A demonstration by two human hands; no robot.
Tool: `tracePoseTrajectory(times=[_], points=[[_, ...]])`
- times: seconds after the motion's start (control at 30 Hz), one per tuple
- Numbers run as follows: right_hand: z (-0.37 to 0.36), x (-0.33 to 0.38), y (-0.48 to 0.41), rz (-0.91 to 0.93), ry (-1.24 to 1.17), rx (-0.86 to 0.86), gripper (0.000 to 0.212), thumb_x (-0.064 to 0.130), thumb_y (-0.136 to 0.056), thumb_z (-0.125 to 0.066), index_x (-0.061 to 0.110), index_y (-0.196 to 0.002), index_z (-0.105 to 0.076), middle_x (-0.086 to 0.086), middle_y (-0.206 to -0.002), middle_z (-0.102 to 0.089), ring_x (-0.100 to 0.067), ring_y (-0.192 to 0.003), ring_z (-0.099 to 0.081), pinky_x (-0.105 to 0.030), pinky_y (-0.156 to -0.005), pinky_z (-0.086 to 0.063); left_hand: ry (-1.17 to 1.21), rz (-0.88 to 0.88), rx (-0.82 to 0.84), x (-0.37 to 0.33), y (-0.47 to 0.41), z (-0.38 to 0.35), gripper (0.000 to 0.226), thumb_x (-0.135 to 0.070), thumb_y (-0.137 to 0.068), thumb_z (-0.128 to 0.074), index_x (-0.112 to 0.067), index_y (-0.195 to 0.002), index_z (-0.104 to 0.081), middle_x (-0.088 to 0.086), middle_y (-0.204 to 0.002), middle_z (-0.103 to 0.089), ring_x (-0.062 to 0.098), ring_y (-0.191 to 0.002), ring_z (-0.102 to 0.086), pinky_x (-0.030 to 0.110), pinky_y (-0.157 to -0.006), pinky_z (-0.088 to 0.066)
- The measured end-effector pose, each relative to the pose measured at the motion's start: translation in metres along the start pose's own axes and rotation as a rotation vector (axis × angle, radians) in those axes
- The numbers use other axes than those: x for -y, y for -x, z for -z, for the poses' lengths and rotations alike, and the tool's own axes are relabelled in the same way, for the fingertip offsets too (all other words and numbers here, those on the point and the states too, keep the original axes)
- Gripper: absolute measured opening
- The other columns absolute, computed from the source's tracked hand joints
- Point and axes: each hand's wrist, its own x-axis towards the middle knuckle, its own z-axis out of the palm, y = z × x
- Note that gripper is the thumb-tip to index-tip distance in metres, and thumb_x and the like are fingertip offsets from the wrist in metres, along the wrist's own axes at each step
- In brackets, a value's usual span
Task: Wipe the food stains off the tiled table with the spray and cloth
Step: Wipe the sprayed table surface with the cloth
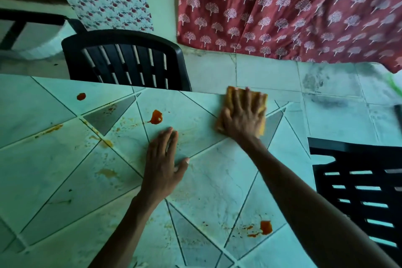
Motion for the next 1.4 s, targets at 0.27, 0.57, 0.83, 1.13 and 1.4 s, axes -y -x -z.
tracePoseTrajectory(times=[0.27,0.57,0.83,1.13,1.4], points=[[-0.011,-0.027,0.127,0.478,0.109,0.049,0.069,0.063,-0.096,-0.031,0.044,-0.157,-0.006,0.005,-0.169,0.0,-0.034,-0.154,0.007,-0.06,-0.12,-0.019,0.075,-0.02,0.031,0.012,0.002,-0.003,0.079,-0.051,-0.091,-0.045,-0.011,-0.156,-0.021,0.0,-0.164,-0.014,0.017,-0.152,-0.01,0.041,-0.121,-0.016],[0.003,-0.014,0.001,-0.05,0.029,-0.02,0.076,0.062,-0.087,-0.023,0.039,-0.158,-0.008,0.0,-0.169,0.001,-0.039,-0.152,0.011,-0.065,-0.118,-0.007,-0.102,-0.013,0.055,0.007,0.003,-0.005,0.075,-0.049,-0.094,-0.034,-0.009,-0.156,-0.018,0.006,-0.164,-0.013,0.022,-0.152,-0.01,0.049,-0.12,-0.017],[-0.019,0.011,0.117,0.466,0.101,0.051,0.069,0.06,-0.096,-0.031,0.042,-0.158,-0.007,0.004,-0.169,0.0,-0.034,-0.154,0.011,-0.059,-0.119,-0.018,-0.073,-0.033,0.049,0.011,0.003,-0.007,0.076,-0.05,-0.093,-0.036,-0.011,-0.156,-0.017,0.003,-0.165,-0.012,0.02,-0.152,-0.008,0.045,-0.122,-0.01],[0.001,-0.019,0.014,0.008,0.02,-0.039,0.071,0.058,-0.09,-0.029,0.042,-0.157,-0.01,0.0,-0.169,-0.003,-0.04,-0.153,0.006,-0.065,-0.118,-0.013,-0.078,-0.015,0.057,0.008,0.003,-0.005,0.077,-0.049,-0.093,-0.035,-0.011,-0.157,-0.015,0.004,-0.165,-0.01,0.021,-0.152,-0.008,0.047,-0.122,-0.013],[-0.019,0.032,0.093,0.481,0.101,0.034,0.067,0.058,-0.097,-0.03,0.041,-0.158,-0.006,0.003,-0.169,0.001,-0.034,-0.154,0.009,-0.059,-0.12,-0.016,0.419,0.055,0.047,0.022,-0.002,0.01,0.074,-0.023,-0.084,-0.053,-0.013,-0.153,-0.029,-0.001,-0.16,-0.025,0.009,-0.148,-0.018,0.032,-0.122,-0.014]])
